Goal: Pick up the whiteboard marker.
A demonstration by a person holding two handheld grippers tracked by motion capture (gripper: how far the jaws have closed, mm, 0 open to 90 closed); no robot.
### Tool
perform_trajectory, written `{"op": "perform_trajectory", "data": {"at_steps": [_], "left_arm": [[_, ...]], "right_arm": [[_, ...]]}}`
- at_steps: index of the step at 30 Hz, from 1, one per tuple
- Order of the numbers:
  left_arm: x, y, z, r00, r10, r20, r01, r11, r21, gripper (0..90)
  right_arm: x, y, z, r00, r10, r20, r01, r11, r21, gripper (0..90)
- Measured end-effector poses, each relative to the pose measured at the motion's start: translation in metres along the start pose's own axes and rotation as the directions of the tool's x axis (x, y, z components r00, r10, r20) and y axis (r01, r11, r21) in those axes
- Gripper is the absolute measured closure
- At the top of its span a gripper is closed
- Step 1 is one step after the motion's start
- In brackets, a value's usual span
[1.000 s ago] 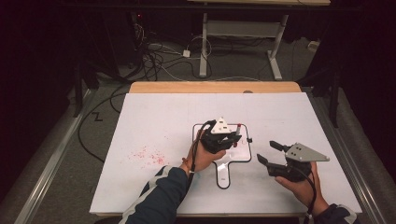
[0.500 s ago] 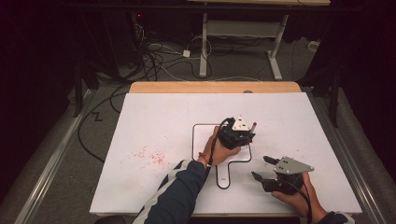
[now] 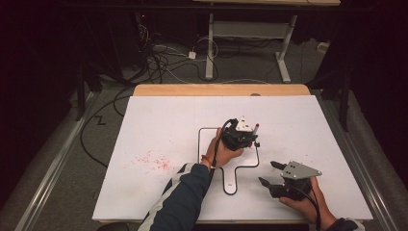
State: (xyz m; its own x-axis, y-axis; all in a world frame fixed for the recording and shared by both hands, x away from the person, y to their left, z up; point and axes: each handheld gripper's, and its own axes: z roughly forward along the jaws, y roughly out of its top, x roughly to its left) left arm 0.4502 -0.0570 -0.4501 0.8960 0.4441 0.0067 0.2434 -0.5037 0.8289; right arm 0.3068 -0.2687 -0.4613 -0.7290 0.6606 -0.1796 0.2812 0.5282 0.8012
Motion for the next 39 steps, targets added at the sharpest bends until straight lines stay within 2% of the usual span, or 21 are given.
{"op": "perform_trajectory", "data": {"at_steps": [3, 5, 10, 12, 14, 15, 20, 22, 28, 32, 39], "left_arm": [[0.006, -0.004, -0.002, 0.9984, -0.053, 0.02, 0.054, 0.9984, -0.02, 79.2], [0.004, -0.004, 0.001, 0.9973, -0.065, 0.036, 0.066, 0.9972, -0.034, 79.2], [-0.008, 0.0, 0.009, 0.998, -0.03, 0.056, 0.032, 0.9985, -0.045, 79.2], [-0.009, 0.0, 0.008, 0.9982, -0.023, 0.055, 0.025, 0.9989, -0.038, 79.2], [-0.006, -0.001, 0.005, 0.9986, -0.029, 0.045, 0.031, 0.9989, -0.035, 79.2], [0.0, -0.004, -0.001, 0.9991, -0.04, 0.016, 0.04, 0.9988, -0.028, 79.2], [0.01, -0.012, -0.012, 0.9968, -0.08, 0.004, 0.08, 0.9963, -0.03, 79.2], [0.009, -0.013, -0.013, 0.9976, -0.07, 0.002, 0.07, 0.9972, -0.026, 79.2], [-0.001, -0.008, -0.003, 0.9979, -0.057, 0.031, 0.059, 0.9975, -0.04, 79.2], [-0.009, -0.004, 0.003, 0.999, -0.031, 0.032, 0.032, 0.9986, -0.041, 79.2], [-0.003, -0.008, -0.004, 0.9988, -0.041, 0.026, 0.042, 0.9985, -0.035, 79.2]], "right_arm": [[-0.001, 0.0, 0.0, 1.0, -0.003, 0.001, 0.003, 1.0, 0.002, 30.9], [-0.002, 0.0, 0.0, 1.0, 0.002, 0.003, -0.002, 1.0, 0.002, 30.9], [-0.002, 0.0, 0.0, 1.0, 0.006, 0.002, -0.006, 1.0, 0.002, 30.8], [-0.002, 0.0, 0.001, 1.0, 0.006, 0.001, -0.006, 1.0, 0.003, 30.8], [-0.003, -0.001, 0.0, 1.0, 0.003, 0.004, -0.003, 1.0, 0.005, 30.8], [-0.003, -0.001, 0.0, 1.0, 0.003, 0.006, -0.003, 1.0, 0.004, 30.8], [-0.005, 0.0, -0.002, 0.9998, 0.012, 0.016, -0.012, 1.0, -0.005, 30.6], [-0.007, 0.001, -0.003, 0.9996, 0.015, 0.025, -0.015, 1.0, -0.012, 30.4], [-0.011, 0.004, -0.006, 0.9987, 0.011, 0.05, -0.009, 0.999, -0.038, 30.1], [-0.01, 0.007, -0.008, 0.9981, -0.016, 0.059, 0.018, 0.999, -0.044, 30.0], [-0.009, 0.007, -0.007, 0.9978, -0.027, 0.061, 0.03, 0.999, -0.041, 29.5]]}}
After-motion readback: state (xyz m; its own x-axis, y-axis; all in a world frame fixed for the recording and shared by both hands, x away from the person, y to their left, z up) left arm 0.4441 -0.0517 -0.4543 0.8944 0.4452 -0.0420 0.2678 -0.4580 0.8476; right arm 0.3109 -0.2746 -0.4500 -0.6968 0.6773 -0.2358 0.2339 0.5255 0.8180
